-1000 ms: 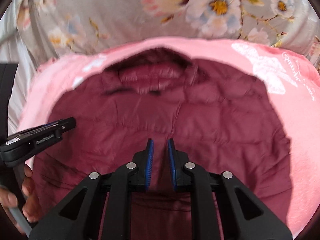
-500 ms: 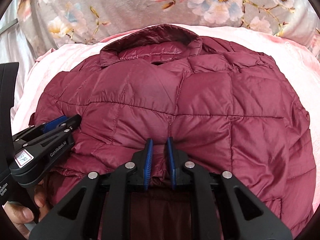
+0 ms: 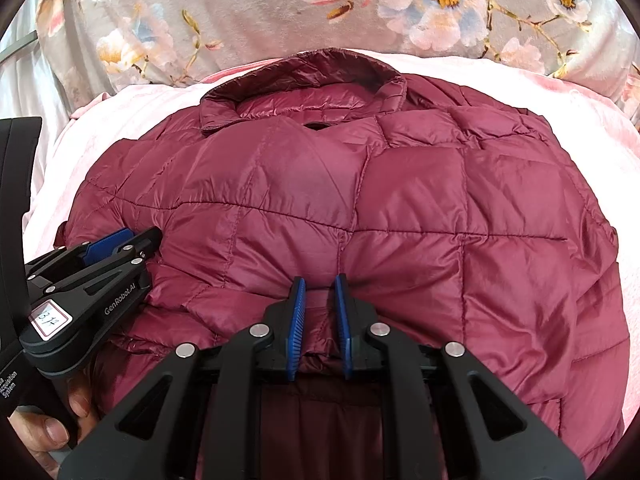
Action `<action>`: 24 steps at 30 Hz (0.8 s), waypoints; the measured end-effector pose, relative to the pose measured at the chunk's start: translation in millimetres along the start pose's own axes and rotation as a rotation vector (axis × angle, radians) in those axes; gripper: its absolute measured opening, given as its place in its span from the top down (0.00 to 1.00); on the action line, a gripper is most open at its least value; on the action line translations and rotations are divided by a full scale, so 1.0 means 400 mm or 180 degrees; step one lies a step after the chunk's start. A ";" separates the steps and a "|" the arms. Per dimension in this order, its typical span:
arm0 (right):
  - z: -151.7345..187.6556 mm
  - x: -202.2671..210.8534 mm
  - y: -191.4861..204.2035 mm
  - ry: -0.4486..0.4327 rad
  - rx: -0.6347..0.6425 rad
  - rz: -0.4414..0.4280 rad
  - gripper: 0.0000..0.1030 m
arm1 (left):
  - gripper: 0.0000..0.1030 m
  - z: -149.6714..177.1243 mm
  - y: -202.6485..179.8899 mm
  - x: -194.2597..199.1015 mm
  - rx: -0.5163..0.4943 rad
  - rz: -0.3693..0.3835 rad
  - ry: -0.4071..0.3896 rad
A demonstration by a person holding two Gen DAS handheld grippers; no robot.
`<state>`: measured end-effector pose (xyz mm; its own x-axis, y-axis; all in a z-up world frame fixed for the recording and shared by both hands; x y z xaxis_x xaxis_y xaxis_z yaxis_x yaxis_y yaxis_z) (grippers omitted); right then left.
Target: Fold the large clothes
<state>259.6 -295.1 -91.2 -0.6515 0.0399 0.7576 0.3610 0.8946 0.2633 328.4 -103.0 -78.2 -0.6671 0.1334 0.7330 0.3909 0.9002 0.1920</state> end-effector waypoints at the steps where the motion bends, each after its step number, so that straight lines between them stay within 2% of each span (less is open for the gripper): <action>1: -0.001 -0.001 -0.002 0.0007 -0.0021 -0.0027 0.86 | 0.69 0.000 0.000 0.000 0.0004 0.0004 0.0000; 4: -0.014 0.006 -0.030 0.0089 -0.0238 -0.0331 0.76 | 0.63 -0.003 0.018 0.008 0.0101 0.0123 -0.0017; 6: -0.039 0.029 -0.058 0.0237 -0.0482 -0.0589 0.62 | 0.54 -0.014 0.046 0.024 0.0190 0.0417 0.0033; 7: -0.063 0.048 -0.073 0.0244 -0.0552 -0.0696 0.60 | 0.53 -0.023 0.057 0.031 0.0211 0.0512 0.0058; 10: -0.164 0.097 -0.107 0.0047 -0.0561 -0.0670 0.52 | 0.46 -0.087 0.110 0.063 0.0285 0.0666 0.0040; 12: -0.233 0.093 -0.128 -0.0019 -0.0569 -0.0717 0.35 | 0.29 -0.160 0.146 0.073 0.0440 0.0797 -0.0062; 14: -0.295 0.059 -0.153 -0.0014 -0.0664 -0.0742 0.36 | 0.27 -0.224 0.162 0.052 0.0564 0.0958 -0.0073; 17: -0.367 -0.029 -0.197 0.0129 -0.0917 -0.0736 0.36 | 0.27 -0.296 0.170 -0.041 0.0848 0.1179 0.0164; 21: -0.410 -0.128 -0.230 0.0206 -0.1052 -0.0626 0.35 | 0.28 -0.321 0.162 -0.169 0.1095 0.1539 0.0475; 24: -0.399 -0.197 -0.234 0.0469 -0.1193 -0.0605 0.35 | 0.29 -0.307 0.150 -0.224 0.1291 0.1732 0.0683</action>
<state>383.5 -452.9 -80.2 -0.6375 -0.1978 0.7446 0.4787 0.6556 0.5839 489.5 -112.0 -52.0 -0.2884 0.5609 0.7760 0.3384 0.8179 -0.4654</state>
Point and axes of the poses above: each gripper's, at about its wrist camera, not at the fingertips, and x roughly against the way its jaws point, y to its left, z to its underside, the point moved 1 cm from there along -x, roughly the way its jaws point, and after that the axes turned 10 degrees about -x, right-handed, at the moved point
